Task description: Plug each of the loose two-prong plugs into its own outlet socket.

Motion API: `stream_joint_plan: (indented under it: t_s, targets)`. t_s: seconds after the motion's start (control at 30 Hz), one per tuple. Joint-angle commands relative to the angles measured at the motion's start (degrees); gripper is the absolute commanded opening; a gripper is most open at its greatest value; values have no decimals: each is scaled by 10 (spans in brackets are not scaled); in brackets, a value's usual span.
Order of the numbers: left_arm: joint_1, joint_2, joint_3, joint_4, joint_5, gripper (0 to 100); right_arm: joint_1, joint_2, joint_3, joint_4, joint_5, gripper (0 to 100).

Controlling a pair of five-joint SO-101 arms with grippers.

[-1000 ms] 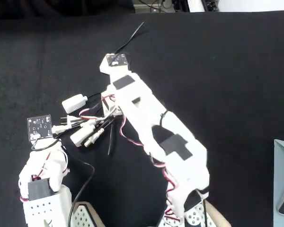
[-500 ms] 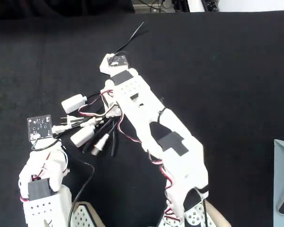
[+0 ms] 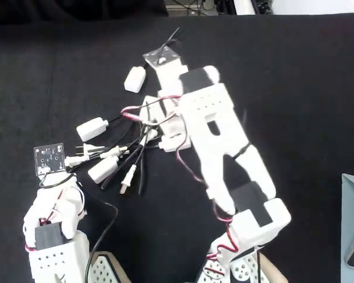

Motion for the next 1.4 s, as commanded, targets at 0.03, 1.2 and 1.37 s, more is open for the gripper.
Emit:
stream_joint_plan:
  t_s: [0.03, 1.2, 1.37]
  targets:
    - [-6, -4, 10, -10, 2, 30, -4, -29, -6, 7, 61, 12]
    - [-66, -4, 6, -15, 6, 29, -236, -25, 215, -245, -429, 15]
    - [-66, -4, 6, -15, 6, 29, -260, 13, 208, -249, -430, 16]
